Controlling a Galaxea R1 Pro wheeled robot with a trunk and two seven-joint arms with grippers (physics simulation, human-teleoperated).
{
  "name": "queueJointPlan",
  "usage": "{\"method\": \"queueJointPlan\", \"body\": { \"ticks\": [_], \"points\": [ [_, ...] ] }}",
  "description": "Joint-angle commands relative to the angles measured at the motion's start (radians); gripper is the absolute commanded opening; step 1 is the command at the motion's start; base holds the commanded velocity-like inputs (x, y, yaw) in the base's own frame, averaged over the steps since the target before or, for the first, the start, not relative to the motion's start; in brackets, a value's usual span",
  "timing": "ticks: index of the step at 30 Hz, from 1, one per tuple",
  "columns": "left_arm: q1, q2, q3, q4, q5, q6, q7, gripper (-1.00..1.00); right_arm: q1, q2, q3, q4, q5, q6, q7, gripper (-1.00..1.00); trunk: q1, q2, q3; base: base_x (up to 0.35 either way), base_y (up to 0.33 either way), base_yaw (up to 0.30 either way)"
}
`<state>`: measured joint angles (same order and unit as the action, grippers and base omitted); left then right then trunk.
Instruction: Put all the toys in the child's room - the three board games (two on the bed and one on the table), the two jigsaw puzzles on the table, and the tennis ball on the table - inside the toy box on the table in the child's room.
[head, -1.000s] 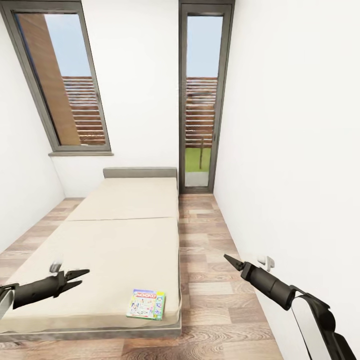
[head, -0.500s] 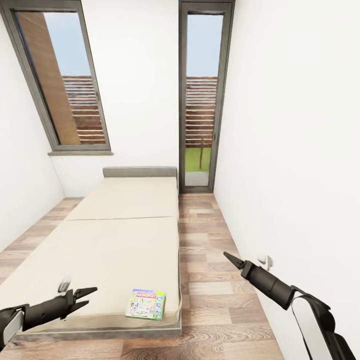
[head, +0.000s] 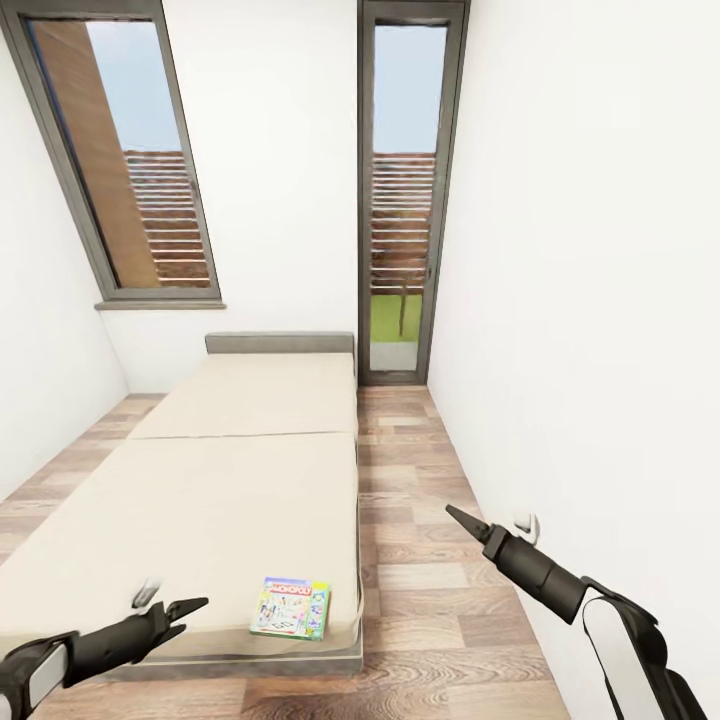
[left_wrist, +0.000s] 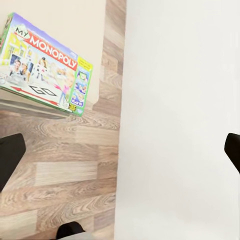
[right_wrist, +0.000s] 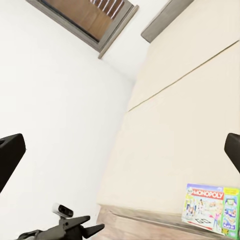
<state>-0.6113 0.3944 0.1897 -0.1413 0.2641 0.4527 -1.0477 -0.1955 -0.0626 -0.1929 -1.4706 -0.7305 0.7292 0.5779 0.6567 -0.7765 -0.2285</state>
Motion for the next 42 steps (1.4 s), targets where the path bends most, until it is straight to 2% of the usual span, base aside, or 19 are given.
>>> {"method": "queueJointPlan", "body": {
  "ticks": [1,5,9,27,31,38,42],
  "points": [
    [-0.001,-0.005,0.008,0.002,-0.003,0.006,0.005,1.0,-0.001,0.0,-0.001,0.001,-0.004,0.007,0.002,1.0,0.004,-0.008,-0.005,0.0,0.0,0.0],
    [-0.001,-0.03,0.009,0.007,-0.002,-0.021,0.031,1.0,-0.001,0.0,-0.001,0.003,-0.005,0.007,0.005,1.0,0.019,-0.036,-0.017,0.0,0.0,0.0],
    [-0.001,-0.039,0.01,0.009,-0.001,-0.062,0.037,1.0,-0.001,0.0,0.0,0.004,-0.006,0.007,0.006,1.0,0.035,-0.064,-0.03,0.0,0.0,0.0],
    [0.0,-0.036,0.019,0.037,0.007,-0.098,0.038,1.0,-0.001,0.0,0.0,0.004,-0.006,0.008,0.007,1.0,0.104,-0.19,-0.086,0.0,0.0,0.0],
    [0.0,-0.038,0.039,0.037,0.018,-0.093,0.036,1.0,-0.001,-0.001,0.0,0.004,-0.007,0.01,0.008,1.0,0.119,-0.218,-0.099,0.0,0.0,0.0],
    [-0.001,-0.04,0.102,0.037,0.036,-0.09,0.04,1.0,-0.001,-0.002,0.0,0.004,-0.008,0.014,0.011,1.0,0.146,-0.267,-0.121,0.0,0.0,0.0],
    [-0.002,-0.041,0.125,0.035,0.041,-0.088,0.041,1.0,-0.001,-0.002,-0.001,0.004,-0.008,0.021,0.012,1.0,0.161,-0.295,-0.133,0.0,0.0,0.0]
  ]
}}
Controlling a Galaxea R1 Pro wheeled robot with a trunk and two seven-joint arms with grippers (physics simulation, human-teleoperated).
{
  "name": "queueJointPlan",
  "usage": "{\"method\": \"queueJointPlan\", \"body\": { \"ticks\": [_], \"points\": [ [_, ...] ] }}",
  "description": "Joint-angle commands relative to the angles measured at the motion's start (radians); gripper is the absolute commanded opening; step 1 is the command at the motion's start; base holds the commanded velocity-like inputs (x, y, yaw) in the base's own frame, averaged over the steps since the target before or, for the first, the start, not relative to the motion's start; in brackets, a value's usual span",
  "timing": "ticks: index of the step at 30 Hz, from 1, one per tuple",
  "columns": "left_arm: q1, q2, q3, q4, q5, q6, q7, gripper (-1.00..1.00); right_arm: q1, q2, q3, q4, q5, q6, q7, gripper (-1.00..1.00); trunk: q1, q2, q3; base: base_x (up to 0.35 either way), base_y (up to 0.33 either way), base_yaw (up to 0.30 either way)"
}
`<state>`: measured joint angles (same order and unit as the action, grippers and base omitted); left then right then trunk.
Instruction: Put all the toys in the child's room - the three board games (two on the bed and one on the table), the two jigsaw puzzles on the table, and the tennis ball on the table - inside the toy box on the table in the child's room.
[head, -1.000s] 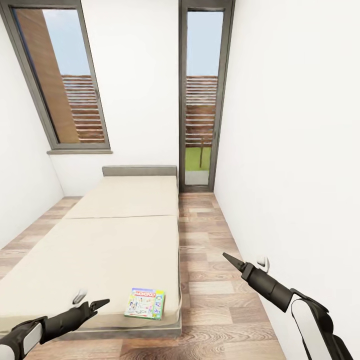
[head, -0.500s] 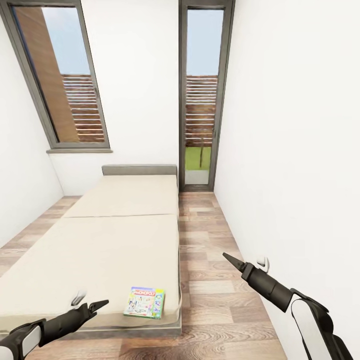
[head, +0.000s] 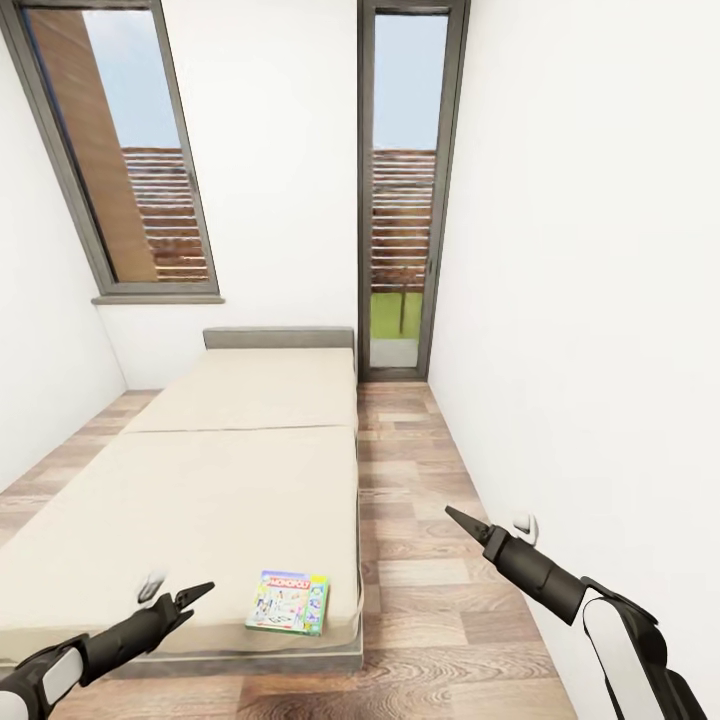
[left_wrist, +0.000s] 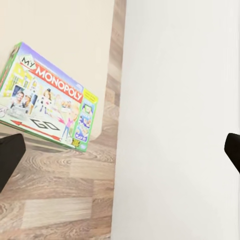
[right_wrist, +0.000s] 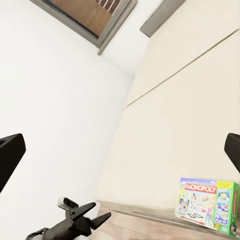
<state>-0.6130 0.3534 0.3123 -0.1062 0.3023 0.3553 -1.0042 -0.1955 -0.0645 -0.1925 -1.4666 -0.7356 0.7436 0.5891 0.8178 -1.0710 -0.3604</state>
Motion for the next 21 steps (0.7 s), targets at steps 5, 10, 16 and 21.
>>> {"method": "queueJointPlan", "body": {
  "ticks": [5,10,16,21],
  "points": [
    [-0.002,-0.004,0.015,0.0,0.004,0.011,-0.001,1.0,-0.001,0.0,-0.003,0.0,-0.003,0.024,0.001,1.0,0.019,-0.036,-0.017,0.0,0.0,0.0],
    [-0.002,-0.011,0.018,0.0,0.005,0.009,-0.001,1.0,-0.001,0.0,-0.005,0.001,-0.002,0.035,0.001,1.0,0.039,-0.071,-0.033,0.0,0.0,0.0],
    [-0.002,-0.016,0.02,0.0,0.007,0.012,-0.002,1.0,-0.001,0.0,-0.004,0.0,0.004,0.041,-0.001,1.0,0.062,-0.113,-0.051,0.0,0.0,0.0],
    [-0.002,-0.016,0.02,0.001,0.007,0.014,-0.003,1.0,-0.001,0.0,-0.004,0.0,0.008,0.04,-0.003,1.0,0.081,-0.148,-0.067,0.0,0.0,0.0]
  ]
}}
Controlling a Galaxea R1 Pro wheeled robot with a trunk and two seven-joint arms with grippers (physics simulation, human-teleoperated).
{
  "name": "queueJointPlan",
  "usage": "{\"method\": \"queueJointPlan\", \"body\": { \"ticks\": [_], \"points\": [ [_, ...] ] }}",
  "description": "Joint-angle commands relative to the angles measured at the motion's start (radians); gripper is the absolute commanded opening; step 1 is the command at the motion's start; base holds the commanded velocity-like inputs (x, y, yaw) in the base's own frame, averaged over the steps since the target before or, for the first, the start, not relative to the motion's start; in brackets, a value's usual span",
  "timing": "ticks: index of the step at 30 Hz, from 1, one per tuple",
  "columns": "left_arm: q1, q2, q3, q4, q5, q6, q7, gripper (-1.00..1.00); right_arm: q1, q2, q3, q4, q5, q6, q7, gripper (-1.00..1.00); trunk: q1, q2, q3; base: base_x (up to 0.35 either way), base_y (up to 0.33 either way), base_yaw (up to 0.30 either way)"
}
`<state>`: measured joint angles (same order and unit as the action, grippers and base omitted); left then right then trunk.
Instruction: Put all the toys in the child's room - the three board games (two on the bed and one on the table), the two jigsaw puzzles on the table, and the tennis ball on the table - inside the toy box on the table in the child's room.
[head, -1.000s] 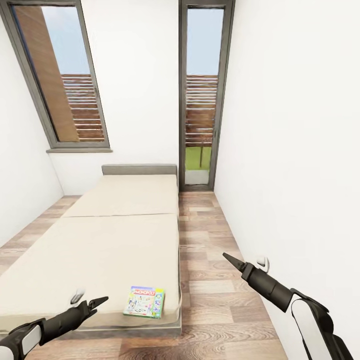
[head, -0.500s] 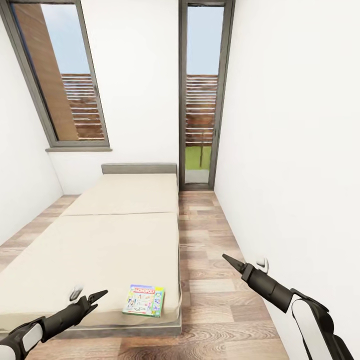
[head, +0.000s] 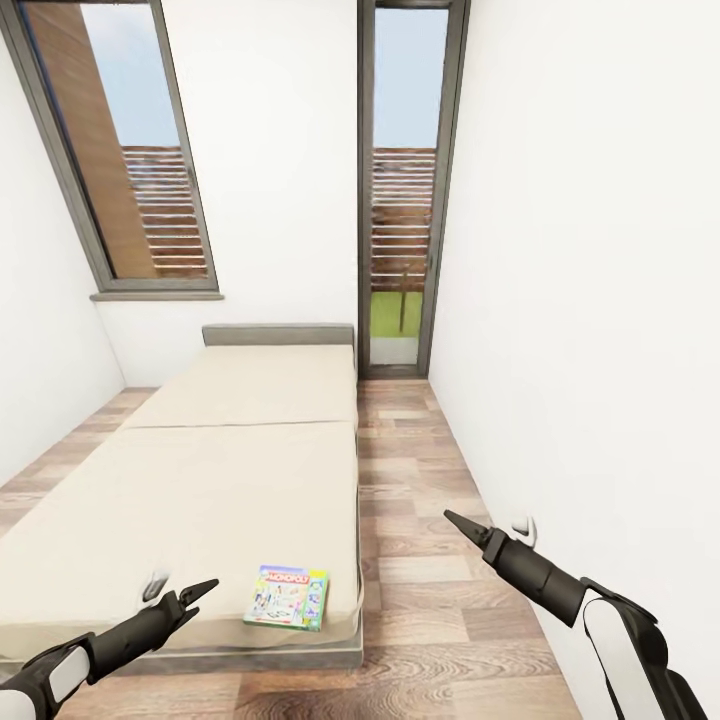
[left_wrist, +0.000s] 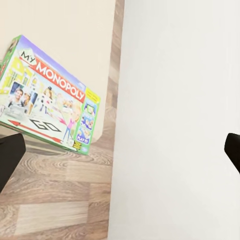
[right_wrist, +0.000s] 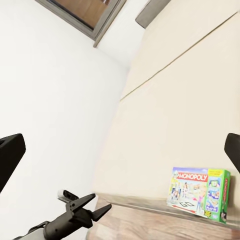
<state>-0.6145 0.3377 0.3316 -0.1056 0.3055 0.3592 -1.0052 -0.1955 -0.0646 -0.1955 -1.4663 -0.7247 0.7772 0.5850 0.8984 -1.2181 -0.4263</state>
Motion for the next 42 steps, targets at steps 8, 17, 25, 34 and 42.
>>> {"method": "queueJointPlan", "body": {
  "ticks": [8,17,25,34,42],
  "points": [
    [-0.001,0.005,0.001,0.001,0.005,0.033,-0.02,1.0,-0.001,0.001,0.0,0.001,-0.001,0.007,0.0,1.0,0.031,-0.057,-0.026,0.0,0.0,0.0],
    [0.0,0.009,0.036,0.001,0.003,0.118,-0.058,1.0,-0.001,0.0,0.001,0.001,-0.006,0.008,0.006,1.0,0.065,-0.12,-0.054,0.0,0.0,0.0],
    [0.001,0.028,0.05,0.001,0.001,0.133,-0.076,1.0,-0.001,0.0,0.002,0.002,-0.01,0.012,0.007,1.0,0.096,-0.176,-0.08,0.0,0.0,0.0],
    [0.001,0.044,0.053,0.001,0.003,0.137,-0.097,1.0,-0.001,0.0,0.002,0.002,-0.013,0.016,0.007,1.0,0.13,-0.239,-0.108,0.0,0.0,0.0],
    [0.001,0.067,0.053,0.001,0.003,0.14,-0.109,1.0,-0.001,0.0,0.002,0.001,-0.013,0.017,0.006,1.0,0.161,-0.295,-0.133,0.0,0.0,0.0]
  ]
}}
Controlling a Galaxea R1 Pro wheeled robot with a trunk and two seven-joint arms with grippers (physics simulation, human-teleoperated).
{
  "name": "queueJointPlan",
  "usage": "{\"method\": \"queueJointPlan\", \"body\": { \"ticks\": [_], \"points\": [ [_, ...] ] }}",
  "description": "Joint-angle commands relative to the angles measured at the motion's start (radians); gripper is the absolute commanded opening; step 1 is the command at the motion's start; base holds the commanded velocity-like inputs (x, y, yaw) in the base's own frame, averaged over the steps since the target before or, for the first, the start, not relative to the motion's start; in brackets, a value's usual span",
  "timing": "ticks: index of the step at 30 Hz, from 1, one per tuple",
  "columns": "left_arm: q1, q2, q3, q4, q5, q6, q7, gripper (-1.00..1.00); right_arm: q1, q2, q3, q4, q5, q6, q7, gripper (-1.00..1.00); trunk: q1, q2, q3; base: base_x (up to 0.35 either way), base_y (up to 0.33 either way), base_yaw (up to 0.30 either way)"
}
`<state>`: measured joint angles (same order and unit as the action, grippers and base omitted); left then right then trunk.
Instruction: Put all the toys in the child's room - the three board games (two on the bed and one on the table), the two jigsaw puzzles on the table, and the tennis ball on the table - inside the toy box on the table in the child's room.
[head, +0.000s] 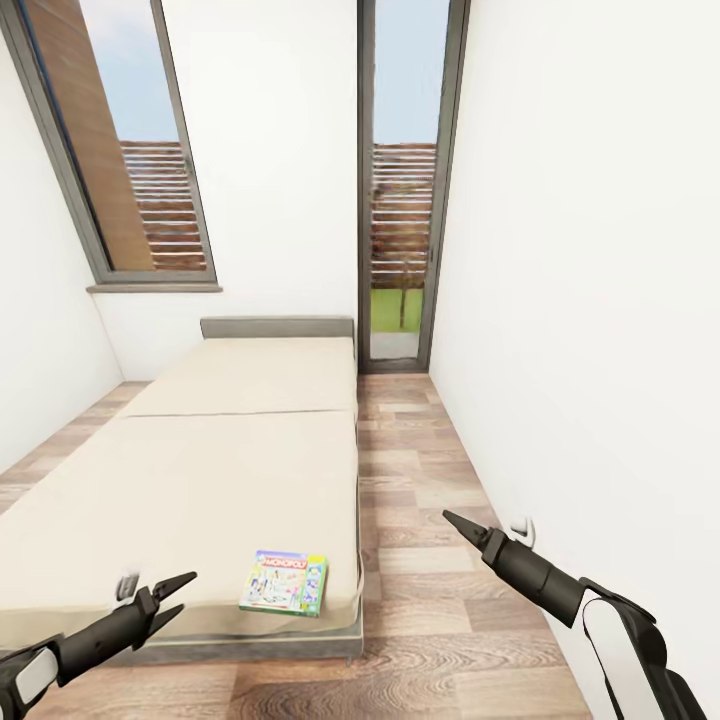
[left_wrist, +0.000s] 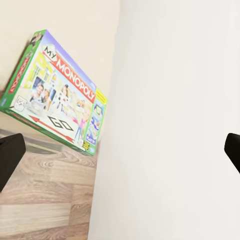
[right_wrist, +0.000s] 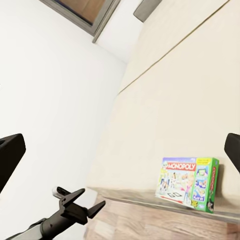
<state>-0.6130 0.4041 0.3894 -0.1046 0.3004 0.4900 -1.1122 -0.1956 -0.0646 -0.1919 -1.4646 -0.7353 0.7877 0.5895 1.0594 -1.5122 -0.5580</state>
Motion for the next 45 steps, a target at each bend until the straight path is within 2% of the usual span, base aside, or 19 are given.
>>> {"method": "queueJointPlan", "body": {
  "ticks": [1,8,14,32,34,39,42,45],
  "points": [
    [-0.001,0.004,-0.004,0.001,0.008,0.01,-0.006,1.0,-0.001,0.0,-0.001,0.0,-0.003,0.007,0.002,1.0,0.004,-0.008,-0.004,0.0,0.0,0.0],
    [-0.001,0.026,-0.004,0.002,0.009,0.038,-0.054,1.0,-0.001,0.0,-0.001,0.0,-0.003,0.007,0.001,1.0,0.031,-0.057,-0.026,0.0,0.0,0.0],
    [-0.001,0.024,-0.004,0.002,0.008,0.061,-0.064,1.0,-0.001,0.0,-0.001,0.0,-0.003,0.007,0.002,1.0,0.054,-0.099,-0.045,0.0,0.0,0.0],
    [0.0,0.02,-0.005,0.002,0.003,0.063,-0.061,1.0,-0.001,0.004,0.007,-0.003,0.0,0.0,0.003,1.0,0.123,-0.225,-0.101,0.0,0.0,0.0],
    [-0.012,0.032,-0.001,-0.01,0.006,0.054,-0.073,1.0,-0.001,0.015,0.019,-0.005,0.011,-0.011,0.015,1.0,0.123,-0.225,-0.101,0.0,0.0,0.0],
    [-0.012,0.056,-0.001,-0.038,0.006,0.055,-0.101,1.0,-0.001,0.017,0.02,-0.004,0.013,-0.012,0.043,1.0,0.123,-0.225,-0.101,0.0,0.0,0.0],
    [-0.011,0.039,-0.001,-0.045,0.006,0.058,-0.095,1.0,-0.001,0.02,0.015,-0.003,0.012,-0.012,0.025,1.0,0.123,-0.225,-0.101,0.0,0.0,0.0],
    [-0.01,0.033,-0.002,-0.06,0.006,0.062,-0.078,1.0,-0.001,0.026,0.012,-0.002,0.012,-0.012,0.009,1.0,0.123,-0.225,-0.101,0.0,0.0,0.0]
  ]
}}
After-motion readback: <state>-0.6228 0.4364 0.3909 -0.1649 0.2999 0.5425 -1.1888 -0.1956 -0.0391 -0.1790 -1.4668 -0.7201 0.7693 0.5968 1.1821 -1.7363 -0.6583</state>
